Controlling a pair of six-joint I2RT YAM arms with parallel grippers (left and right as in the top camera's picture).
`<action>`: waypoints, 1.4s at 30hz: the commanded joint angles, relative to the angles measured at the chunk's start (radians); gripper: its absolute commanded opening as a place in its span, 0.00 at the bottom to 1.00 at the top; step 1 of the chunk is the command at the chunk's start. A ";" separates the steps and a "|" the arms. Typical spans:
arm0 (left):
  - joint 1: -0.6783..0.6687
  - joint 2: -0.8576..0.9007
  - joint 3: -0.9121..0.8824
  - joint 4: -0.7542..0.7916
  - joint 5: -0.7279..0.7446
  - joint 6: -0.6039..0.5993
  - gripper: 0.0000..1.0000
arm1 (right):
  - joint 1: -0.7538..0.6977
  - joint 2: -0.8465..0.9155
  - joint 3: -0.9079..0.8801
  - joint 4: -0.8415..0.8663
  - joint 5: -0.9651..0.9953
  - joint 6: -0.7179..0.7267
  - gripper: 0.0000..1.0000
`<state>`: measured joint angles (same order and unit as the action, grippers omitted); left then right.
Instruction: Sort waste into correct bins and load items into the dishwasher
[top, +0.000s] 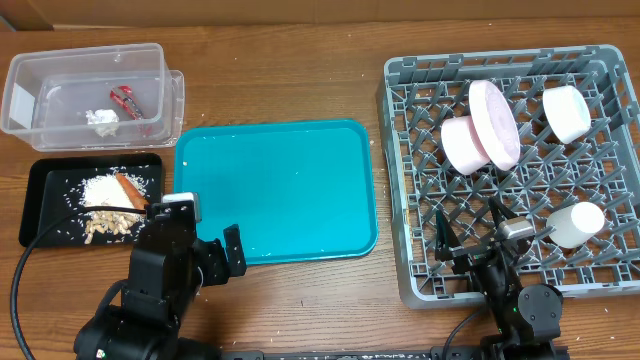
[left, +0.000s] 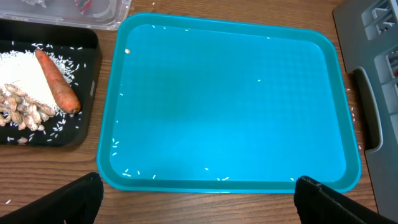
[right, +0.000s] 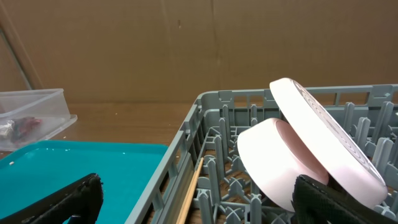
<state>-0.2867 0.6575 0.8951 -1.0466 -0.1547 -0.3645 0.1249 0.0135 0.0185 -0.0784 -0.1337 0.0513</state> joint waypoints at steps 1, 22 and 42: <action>-0.004 -0.003 -0.005 0.003 -0.012 -0.010 1.00 | 0.004 -0.011 -0.010 0.006 -0.006 -0.006 1.00; 0.288 -0.451 -0.631 0.740 0.223 0.227 1.00 | 0.004 -0.011 -0.010 0.006 -0.006 -0.006 1.00; 0.286 -0.654 -0.890 0.974 0.110 0.253 1.00 | 0.004 -0.011 -0.010 0.006 -0.006 -0.006 1.00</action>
<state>-0.0055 0.0166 0.0097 -0.0765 -0.0380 -0.1299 0.1253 0.0135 0.0185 -0.0776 -0.1337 0.0513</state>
